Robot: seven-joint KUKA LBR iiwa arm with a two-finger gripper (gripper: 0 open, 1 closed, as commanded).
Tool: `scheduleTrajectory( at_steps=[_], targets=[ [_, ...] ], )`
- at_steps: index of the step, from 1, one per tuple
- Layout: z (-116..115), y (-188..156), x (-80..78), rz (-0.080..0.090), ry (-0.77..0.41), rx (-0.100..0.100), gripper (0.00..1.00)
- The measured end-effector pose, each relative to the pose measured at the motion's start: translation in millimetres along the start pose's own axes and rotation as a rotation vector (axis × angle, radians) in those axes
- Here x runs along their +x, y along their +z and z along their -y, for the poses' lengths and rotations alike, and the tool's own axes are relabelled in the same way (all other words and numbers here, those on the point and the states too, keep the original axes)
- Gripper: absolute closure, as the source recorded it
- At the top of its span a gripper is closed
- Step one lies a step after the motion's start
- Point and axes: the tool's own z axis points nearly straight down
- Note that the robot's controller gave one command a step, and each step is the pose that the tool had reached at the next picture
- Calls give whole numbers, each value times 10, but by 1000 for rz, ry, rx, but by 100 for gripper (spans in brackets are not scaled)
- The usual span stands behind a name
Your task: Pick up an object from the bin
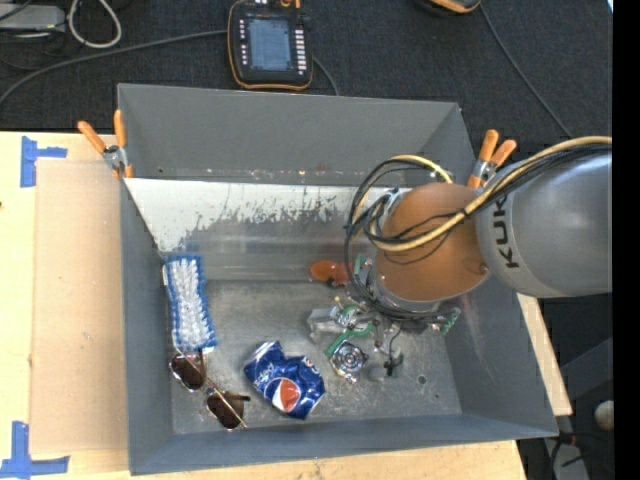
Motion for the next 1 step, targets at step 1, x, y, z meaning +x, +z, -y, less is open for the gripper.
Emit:
scheduleTrajectory(
  at_steps=[1],
  targets=[
    [-53, 0, 17, -4, -71, -8, 100]
  ],
)
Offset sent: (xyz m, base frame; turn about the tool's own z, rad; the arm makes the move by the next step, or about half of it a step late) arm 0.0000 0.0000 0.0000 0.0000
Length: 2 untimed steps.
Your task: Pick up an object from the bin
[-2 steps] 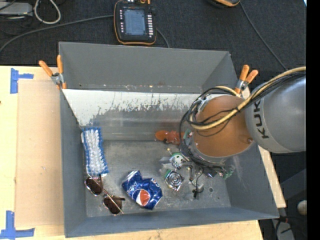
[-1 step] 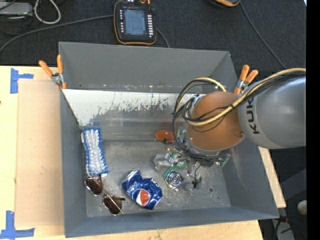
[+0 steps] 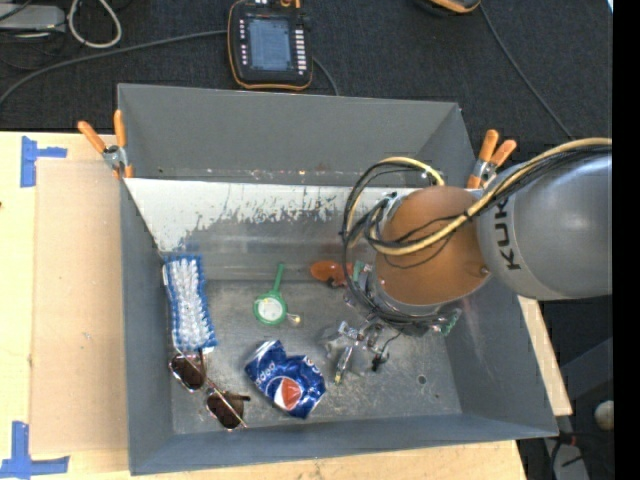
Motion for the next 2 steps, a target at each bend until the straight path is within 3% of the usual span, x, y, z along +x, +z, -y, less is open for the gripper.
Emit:
scheduleTrajectory(
  at_steps=[1, 2],
  targets=[
    [-1, 0, 0, 0, 0, 0, 100],
    [-34, -374, 14, -5, 2, -10, 100]
  ],
)
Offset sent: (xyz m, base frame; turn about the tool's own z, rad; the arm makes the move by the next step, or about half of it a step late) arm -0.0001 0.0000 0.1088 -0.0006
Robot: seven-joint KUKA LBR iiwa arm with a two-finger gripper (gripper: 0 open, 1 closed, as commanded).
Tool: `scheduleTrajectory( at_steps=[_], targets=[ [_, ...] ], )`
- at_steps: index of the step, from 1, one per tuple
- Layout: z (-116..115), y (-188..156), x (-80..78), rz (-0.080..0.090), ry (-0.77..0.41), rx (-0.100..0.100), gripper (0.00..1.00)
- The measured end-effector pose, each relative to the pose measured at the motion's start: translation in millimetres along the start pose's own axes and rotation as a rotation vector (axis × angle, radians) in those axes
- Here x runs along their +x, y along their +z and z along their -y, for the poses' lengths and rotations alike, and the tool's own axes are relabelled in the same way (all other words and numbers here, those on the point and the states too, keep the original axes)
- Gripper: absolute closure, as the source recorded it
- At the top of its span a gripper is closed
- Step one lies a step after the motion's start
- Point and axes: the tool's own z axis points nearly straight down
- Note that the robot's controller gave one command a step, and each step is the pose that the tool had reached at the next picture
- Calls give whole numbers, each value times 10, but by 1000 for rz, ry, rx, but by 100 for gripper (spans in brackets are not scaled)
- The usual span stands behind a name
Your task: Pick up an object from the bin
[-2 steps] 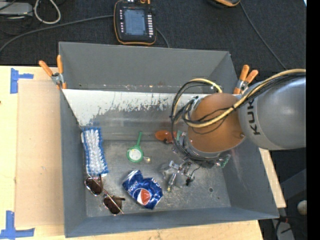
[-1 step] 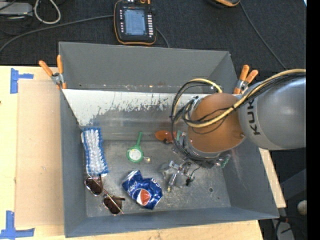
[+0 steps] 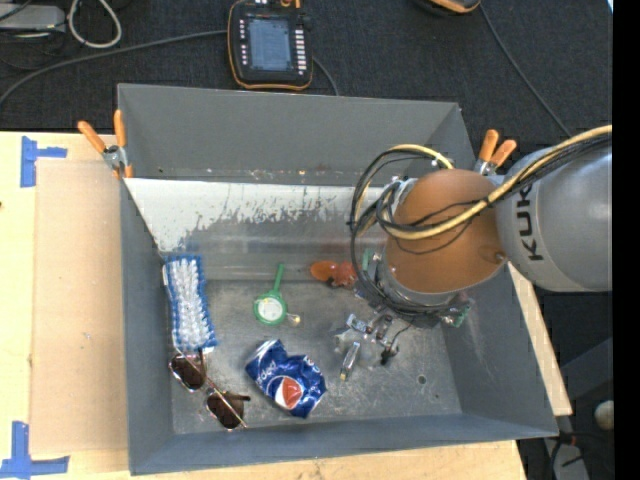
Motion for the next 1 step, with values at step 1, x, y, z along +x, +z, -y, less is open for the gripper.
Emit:
scheduleTrajectory(
  at_steps=[1],
  targets=[
    [14, -493, -10, 4, 0, 7, 100]
  ],
)
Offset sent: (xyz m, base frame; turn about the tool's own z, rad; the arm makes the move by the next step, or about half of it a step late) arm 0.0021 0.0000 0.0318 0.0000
